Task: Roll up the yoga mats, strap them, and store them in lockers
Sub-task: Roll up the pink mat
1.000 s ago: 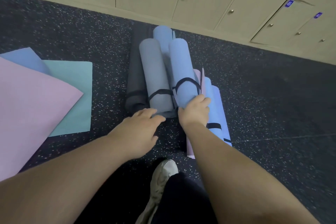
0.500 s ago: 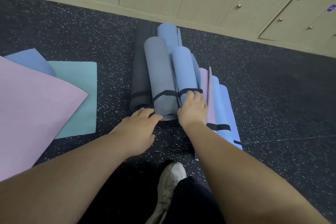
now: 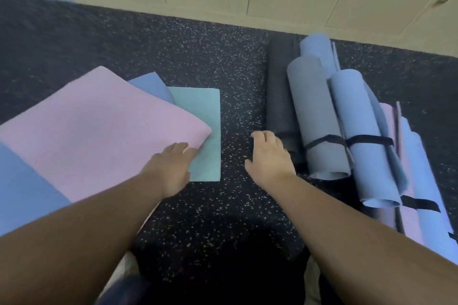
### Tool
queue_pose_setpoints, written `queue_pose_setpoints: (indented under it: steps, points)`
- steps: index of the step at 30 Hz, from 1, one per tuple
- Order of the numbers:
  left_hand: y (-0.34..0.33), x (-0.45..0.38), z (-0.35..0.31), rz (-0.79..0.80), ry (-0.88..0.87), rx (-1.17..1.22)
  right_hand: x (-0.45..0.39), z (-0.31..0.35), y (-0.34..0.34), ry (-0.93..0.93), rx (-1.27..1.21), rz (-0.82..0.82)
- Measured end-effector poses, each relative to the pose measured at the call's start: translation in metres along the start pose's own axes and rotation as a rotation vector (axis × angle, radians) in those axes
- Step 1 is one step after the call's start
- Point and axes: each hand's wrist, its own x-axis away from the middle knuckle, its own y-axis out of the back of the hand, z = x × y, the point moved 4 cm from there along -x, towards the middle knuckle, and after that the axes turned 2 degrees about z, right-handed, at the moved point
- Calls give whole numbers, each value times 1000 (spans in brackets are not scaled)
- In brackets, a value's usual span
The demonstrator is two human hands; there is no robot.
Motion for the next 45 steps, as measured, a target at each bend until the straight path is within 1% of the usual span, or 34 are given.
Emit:
queue_pose_setpoints:
  steps: [4, 7, 11, 16, 20, 23, 27, 34, 37, 39, 41, 45]
  points:
    - [-57, 17, 65, 87, 131, 14, -4, 43, -47, 89, 51, 158]
    - [-94, 23, 97, 97, 210, 27, -5, 71, -76, 145, 71, 272]
    - [-130, 19, 111, 82, 255, 89, -6, 105, -103, 227, 70, 357]
    - [-156, 4, 118, 65, 268, 45, -7, 134, -127, 282, 54, 399]
    - [-164, -5, 127, 42, 259, -16, -8, 143, -141, 288, 59, 436]
    - [-170, -10, 128, 45, 240, -17, -10, 143, -148, 285, 76, 459]
    - [-175, -18, 117, 79, 188, -11, -13, 141, -158, 277, 84, 483]
    - [-184, -19, 105, 140, 177, -75, -12, 139, -173, 287, 92, 536]
    - [-184, -17, 102, 109, 135, -109, -13, 136, -174, 299, 105, 531]
    - [-183, -17, 105, 63, 78, -92, -14, 133, -173, 312, 123, 517]
    - [-180, -18, 108, 21, 14, -29, -17, 130, -174, 347, 159, 490]
    - [-174, -13, 111, -42, -15, 119, -21, 131, -176, 497, 260, 452]
